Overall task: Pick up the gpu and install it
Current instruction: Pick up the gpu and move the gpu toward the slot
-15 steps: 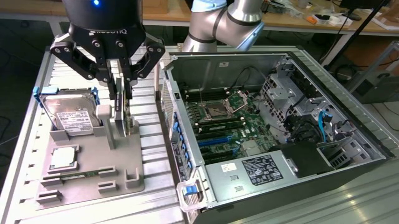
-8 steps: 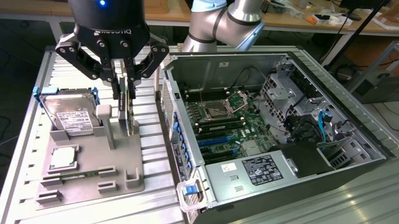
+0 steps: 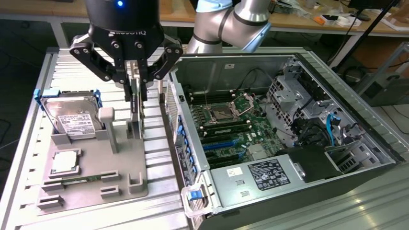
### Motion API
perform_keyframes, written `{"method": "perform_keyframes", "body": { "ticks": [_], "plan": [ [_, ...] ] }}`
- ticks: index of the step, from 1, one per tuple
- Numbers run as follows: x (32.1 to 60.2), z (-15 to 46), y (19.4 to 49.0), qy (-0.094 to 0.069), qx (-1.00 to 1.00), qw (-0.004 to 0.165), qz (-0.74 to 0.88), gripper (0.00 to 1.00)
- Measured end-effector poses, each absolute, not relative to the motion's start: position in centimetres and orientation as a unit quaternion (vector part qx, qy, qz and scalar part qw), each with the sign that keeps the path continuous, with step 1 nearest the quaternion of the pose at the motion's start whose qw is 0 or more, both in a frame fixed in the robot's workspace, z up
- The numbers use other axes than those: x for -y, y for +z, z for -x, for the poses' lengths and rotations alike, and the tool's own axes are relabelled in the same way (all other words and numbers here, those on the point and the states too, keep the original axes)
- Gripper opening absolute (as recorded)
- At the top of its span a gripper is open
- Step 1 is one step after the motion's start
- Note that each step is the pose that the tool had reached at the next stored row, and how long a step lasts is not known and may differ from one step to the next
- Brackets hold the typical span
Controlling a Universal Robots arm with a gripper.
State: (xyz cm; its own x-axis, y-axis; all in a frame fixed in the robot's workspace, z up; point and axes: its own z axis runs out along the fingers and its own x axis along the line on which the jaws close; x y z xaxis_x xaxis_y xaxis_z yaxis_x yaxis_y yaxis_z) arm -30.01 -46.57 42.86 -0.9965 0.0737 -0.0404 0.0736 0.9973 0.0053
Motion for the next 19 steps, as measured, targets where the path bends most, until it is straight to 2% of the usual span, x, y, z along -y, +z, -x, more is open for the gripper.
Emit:
{"method": "perform_keyframes", "body": {
  "ticks": [19],
  "plan": [
    [46.6, 28.3, 42.9, 0.002, -0.999, 0.020, -0.037, 0.27]
  ]
}}
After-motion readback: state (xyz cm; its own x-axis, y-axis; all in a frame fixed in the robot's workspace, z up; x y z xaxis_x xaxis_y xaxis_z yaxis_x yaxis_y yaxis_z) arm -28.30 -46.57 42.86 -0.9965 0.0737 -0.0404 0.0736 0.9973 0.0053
